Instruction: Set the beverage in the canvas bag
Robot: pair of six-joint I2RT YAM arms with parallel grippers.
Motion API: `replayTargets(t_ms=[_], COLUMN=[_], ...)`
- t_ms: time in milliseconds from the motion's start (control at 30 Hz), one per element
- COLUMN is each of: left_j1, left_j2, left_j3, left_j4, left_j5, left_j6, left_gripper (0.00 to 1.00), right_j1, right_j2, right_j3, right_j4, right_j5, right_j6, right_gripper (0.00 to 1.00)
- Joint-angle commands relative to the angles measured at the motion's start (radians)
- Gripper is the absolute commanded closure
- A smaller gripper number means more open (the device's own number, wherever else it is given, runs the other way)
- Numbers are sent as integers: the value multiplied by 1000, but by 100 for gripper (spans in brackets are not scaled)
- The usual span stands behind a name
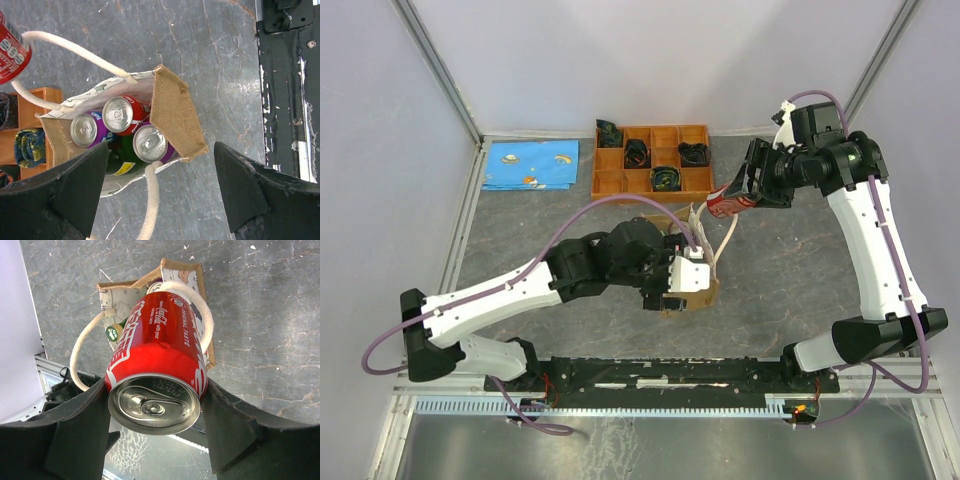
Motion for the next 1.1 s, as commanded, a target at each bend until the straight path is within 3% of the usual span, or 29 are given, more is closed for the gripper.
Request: replayTargets(t_ms=[0,267,667,1067], left_j1=[-8,-8,7,9], left_j2=[42,161,196,172], left_j3=[28,43,-105,-142], left_j4=[-8,65,144,139], left_j5=[-28,-57,-145,-48], left_j6=[-45,-118,-162,-179], left_gripper=[8,6,5,6], right_j1=[2,1,2,14], right_j2=[-34,-41,-100,-127], right_j3=[21,29,-49,-79], right_j4=[108,79,83,75], right_j5=[-51,-33,-44,-103], right_j6=[13,-5,-3,-12], right_gripper=[100,100,100,100])
